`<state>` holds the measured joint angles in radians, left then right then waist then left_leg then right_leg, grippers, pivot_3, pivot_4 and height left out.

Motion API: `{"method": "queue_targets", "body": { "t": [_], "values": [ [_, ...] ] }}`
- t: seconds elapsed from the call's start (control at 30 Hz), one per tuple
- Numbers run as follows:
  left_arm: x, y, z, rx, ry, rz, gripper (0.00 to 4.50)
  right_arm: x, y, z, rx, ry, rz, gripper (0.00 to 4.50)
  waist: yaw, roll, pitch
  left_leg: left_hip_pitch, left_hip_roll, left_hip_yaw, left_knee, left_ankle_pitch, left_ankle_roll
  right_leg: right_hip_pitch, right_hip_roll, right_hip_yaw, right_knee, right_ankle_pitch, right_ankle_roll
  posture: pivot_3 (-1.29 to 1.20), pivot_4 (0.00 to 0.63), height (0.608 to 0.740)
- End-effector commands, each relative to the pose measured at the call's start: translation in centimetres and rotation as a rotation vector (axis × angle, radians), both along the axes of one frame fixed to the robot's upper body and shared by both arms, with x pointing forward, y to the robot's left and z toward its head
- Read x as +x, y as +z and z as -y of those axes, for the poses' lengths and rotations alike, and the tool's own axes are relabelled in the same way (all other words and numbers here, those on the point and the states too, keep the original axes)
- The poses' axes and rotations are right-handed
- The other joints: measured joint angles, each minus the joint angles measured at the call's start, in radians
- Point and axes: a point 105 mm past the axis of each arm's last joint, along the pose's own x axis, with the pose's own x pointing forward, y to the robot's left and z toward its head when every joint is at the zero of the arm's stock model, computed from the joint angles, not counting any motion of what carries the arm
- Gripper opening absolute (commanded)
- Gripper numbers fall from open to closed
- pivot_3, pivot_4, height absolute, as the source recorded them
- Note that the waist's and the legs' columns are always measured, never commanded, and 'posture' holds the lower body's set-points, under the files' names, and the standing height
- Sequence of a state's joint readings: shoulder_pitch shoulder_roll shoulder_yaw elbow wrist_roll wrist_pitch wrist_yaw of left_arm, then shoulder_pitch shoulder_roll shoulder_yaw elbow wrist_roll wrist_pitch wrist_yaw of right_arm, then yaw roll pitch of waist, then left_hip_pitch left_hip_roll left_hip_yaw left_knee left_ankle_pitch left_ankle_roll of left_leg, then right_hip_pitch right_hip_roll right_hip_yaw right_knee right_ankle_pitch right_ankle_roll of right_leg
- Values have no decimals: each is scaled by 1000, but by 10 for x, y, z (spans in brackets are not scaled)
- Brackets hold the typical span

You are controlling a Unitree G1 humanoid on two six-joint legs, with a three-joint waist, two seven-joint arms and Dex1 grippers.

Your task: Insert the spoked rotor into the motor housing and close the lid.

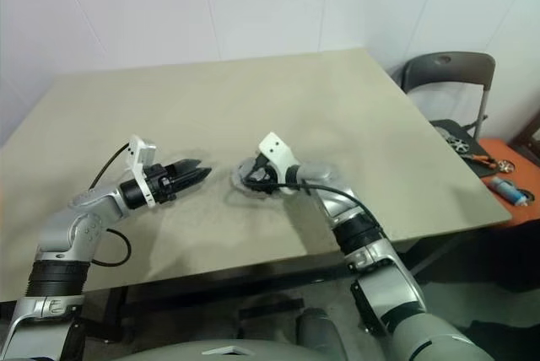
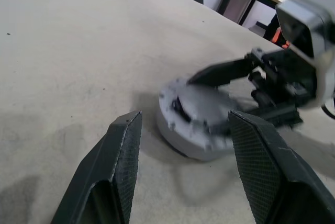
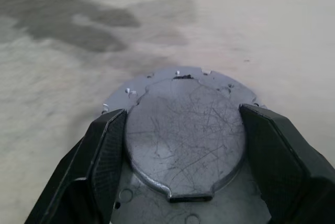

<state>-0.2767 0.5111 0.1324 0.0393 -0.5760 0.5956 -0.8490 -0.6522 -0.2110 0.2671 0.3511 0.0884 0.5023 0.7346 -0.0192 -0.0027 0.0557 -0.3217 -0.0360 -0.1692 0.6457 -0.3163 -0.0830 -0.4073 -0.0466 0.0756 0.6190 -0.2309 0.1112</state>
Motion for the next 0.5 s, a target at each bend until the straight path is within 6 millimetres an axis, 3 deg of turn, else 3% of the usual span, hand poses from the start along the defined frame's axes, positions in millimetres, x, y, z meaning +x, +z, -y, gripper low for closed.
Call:
{"method": "queue_targets", "body": {
  "t": [0.03, 0.5],
  "values": [
    [1, 7, 0, 7, -7, 43, 2788, 6, 31, 0, 50, 17, 71, 3260, -2, 0, 0, 0, 0, 0, 0, 0, 0, 0, 0, 0, 0, 0, 0, 0, 0, 740],
    [-1, 4, 0, 6, -8, 35, 2788, -4, 30, -13, 57, 36, 70, 3260, -26, 0, 0, -1, 0, 0, -2, 0, 0, -2, 0, 0, 0, 0, 0, 0, 0, 740]
  ]
}}
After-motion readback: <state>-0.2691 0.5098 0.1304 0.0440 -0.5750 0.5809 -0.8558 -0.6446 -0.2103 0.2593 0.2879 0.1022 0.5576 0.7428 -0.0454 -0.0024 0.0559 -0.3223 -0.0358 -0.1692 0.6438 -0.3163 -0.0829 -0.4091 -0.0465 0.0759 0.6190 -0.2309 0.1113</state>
